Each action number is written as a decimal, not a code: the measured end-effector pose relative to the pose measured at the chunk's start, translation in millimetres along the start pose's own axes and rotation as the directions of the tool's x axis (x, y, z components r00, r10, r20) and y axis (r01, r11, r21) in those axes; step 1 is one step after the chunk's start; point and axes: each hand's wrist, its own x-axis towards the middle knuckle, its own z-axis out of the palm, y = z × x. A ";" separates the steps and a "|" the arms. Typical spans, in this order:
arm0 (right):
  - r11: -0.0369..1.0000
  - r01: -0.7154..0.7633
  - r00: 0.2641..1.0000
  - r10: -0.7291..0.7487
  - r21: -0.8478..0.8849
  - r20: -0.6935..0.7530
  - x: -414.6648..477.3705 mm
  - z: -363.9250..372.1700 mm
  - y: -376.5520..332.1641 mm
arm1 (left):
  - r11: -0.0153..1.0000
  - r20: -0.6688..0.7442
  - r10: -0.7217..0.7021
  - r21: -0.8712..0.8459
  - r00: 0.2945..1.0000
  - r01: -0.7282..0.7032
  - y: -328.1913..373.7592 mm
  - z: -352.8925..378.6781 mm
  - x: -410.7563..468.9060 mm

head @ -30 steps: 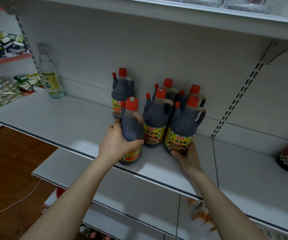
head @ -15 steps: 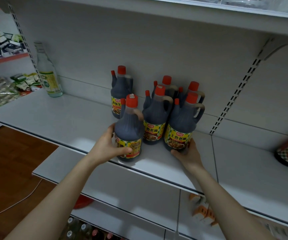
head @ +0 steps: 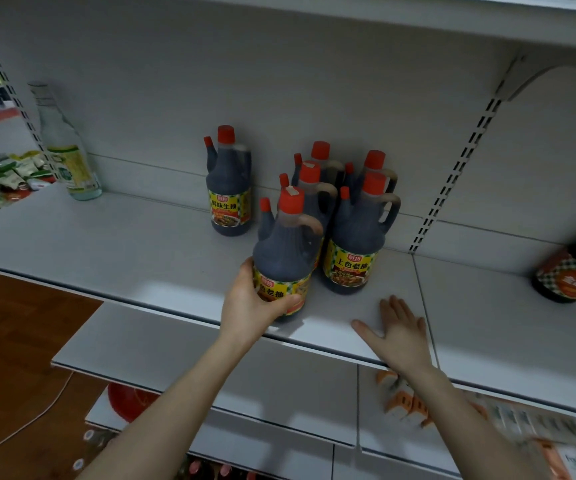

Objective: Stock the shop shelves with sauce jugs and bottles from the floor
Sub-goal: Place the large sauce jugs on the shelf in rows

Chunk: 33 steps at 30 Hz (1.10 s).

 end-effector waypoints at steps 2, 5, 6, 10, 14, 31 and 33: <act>1.000 -0.007 1.000 0.007 0.004 -0.023 -1.2 0.0 -0.9 | 1.000 0.008 0.012 0.020 1.000 -0.012 -3.4 5.5 -0.2; 1.000 -0.008 0.999 0.009 0.014 -0.034 -1.6 -0.2 -1.2 | 0.997 0.053 0.048 0.065 0.997 -0.052 -15.7 4.7 0.9; 1.000 -0.008 0.999 0.009 0.014 -0.031 -1.4 0.1 -0.8 | 0.995 0.083 0.053 0.082 0.995 -0.060 -20.8 3.2 1.2; 1.000 -0.019 0.999 0.020 0.024 -0.031 -0.4 1.2 -0.1 | 0.985 0.179 -0.016 0.169 0.984 -0.015 -34.2 -1.0 -0.4; 1.000 -0.017 0.999 0.018 0.025 -0.045 -0.8 2.0 -0.1 | 0.989 0.119 -0.038 0.149 0.992 0.020 -38.5 3.0 -2.3; 0.999 -0.030 0.997 0.034 0.042 -0.075 -0.1 2.9 -0.3 | 0.979 -0.038 0.004 0.205 0.999 0.004 -49.0 17.6 -1.8; 0.999 -0.033 0.997 0.035 0.036 -0.074 -0.8 2.1 -1.6 | 0.976 -0.059 0.017 0.216 0.998 -0.003 -48.2 19.1 -2.1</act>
